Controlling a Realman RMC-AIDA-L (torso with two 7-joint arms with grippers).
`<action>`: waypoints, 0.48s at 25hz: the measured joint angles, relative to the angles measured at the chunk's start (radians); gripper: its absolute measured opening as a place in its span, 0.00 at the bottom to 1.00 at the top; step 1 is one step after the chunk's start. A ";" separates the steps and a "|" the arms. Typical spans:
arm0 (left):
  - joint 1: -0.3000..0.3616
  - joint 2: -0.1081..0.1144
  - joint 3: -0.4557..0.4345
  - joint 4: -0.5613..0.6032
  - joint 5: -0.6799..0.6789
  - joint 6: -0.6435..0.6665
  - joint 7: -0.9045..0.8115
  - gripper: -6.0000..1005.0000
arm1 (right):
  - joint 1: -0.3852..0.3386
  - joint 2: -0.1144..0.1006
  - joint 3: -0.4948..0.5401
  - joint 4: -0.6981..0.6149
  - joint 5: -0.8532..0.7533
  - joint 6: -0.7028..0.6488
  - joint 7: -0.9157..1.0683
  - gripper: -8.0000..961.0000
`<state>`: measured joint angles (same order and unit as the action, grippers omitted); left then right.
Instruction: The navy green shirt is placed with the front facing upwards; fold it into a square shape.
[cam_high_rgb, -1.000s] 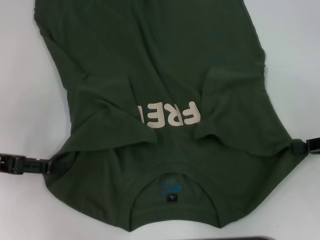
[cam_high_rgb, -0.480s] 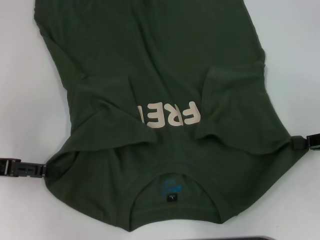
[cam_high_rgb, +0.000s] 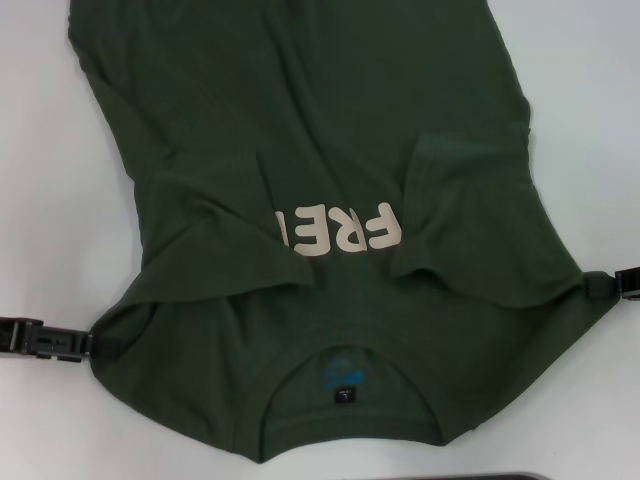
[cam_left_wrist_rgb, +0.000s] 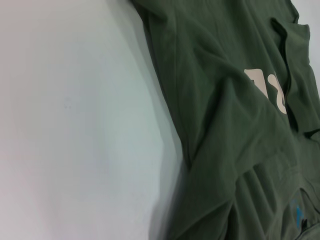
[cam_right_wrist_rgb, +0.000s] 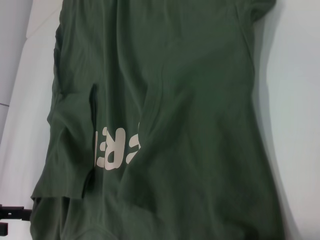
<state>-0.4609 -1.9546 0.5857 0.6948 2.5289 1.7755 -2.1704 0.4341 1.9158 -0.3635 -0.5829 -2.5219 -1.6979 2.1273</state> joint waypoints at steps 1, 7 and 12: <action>-0.003 0.000 0.001 -0.002 0.004 0.000 -0.002 0.88 | 0.000 0.000 0.000 0.000 0.000 0.000 0.001 0.04; -0.020 -0.008 0.006 -0.013 0.010 0.001 -0.007 0.88 | 0.000 0.000 0.000 0.000 0.000 0.000 0.003 0.04; -0.037 -0.011 0.007 -0.032 0.010 0.003 -0.007 0.88 | 0.000 0.000 0.000 -0.003 0.000 0.000 0.003 0.04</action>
<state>-0.4974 -1.9660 0.5926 0.6628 2.5387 1.7789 -2.1776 0.4341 1.9158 -0.3635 -0.5855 -2.5219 -1.6980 2.1306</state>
